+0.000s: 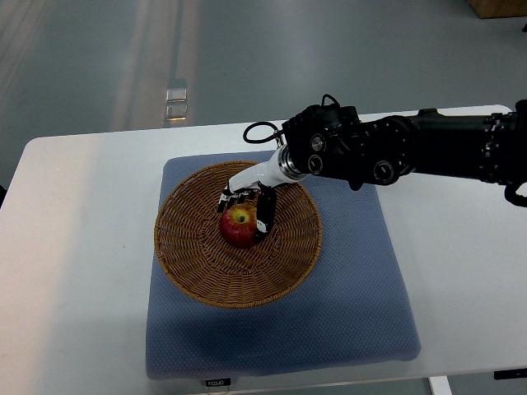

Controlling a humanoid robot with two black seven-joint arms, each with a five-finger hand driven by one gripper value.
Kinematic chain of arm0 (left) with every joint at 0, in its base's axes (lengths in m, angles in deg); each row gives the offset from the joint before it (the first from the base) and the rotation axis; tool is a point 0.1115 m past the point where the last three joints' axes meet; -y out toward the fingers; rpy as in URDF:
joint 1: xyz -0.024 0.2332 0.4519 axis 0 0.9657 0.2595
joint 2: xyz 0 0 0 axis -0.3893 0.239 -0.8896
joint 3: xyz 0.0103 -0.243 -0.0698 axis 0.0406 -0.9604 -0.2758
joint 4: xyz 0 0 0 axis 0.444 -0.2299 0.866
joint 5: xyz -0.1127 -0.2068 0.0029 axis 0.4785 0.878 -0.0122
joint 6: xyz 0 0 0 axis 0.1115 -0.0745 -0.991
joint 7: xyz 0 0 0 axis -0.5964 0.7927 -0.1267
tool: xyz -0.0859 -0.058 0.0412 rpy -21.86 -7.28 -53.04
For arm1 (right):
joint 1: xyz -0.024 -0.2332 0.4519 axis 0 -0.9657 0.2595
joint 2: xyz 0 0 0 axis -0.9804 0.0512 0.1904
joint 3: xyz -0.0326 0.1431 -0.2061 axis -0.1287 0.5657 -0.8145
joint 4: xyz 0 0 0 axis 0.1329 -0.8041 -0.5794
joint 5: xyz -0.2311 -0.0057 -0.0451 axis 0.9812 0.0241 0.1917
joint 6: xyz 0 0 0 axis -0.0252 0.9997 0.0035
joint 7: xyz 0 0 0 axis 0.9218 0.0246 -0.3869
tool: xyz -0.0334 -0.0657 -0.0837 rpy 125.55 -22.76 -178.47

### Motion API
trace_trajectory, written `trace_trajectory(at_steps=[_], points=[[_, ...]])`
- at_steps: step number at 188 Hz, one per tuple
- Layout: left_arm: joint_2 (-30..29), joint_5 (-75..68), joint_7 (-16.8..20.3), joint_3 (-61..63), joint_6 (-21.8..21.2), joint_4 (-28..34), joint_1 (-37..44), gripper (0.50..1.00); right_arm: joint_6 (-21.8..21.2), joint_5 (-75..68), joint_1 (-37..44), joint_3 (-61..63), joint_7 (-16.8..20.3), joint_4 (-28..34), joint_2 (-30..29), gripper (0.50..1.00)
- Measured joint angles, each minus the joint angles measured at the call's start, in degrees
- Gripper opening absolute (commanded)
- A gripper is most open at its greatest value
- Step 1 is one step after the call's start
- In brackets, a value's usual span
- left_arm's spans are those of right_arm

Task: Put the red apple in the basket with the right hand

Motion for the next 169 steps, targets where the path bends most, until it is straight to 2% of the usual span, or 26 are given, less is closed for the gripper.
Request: trace_trajectory(at_steps=[53,83,100,131,169], points=[[0.0,0.0,0.0,0.0,0.0,0.0,0.0,1.0,-2.4,-1.3,2.6,2.8,0.0,0.0,0.0,0.913],[0.0,0.0,0.0,0.0,0.0,0.0,0.0,1.0,-3.3,-4.3,5.1,8.9,0.0,-0.1,0.3,0.913],[0.0,0.0,0.0,0.0,0.0,-0.3,0.0,1.0,-3.1,-7.4,4.2,14.9,0.0,-1.8,4.8,0.913],[0.0,0.0,0.0,0.1,0.0,-0.7,0.0,1.0,-2.1,-14.3,-5.9,30.1,-0.1,-7.7,11.5,0.913],[0.0,0.0,0.0,0.1,0.0,-0.7,0.0,1.0,1.6,-18.8,-23.6,55.7,-0.7,-13.9,11.2,0.913]])
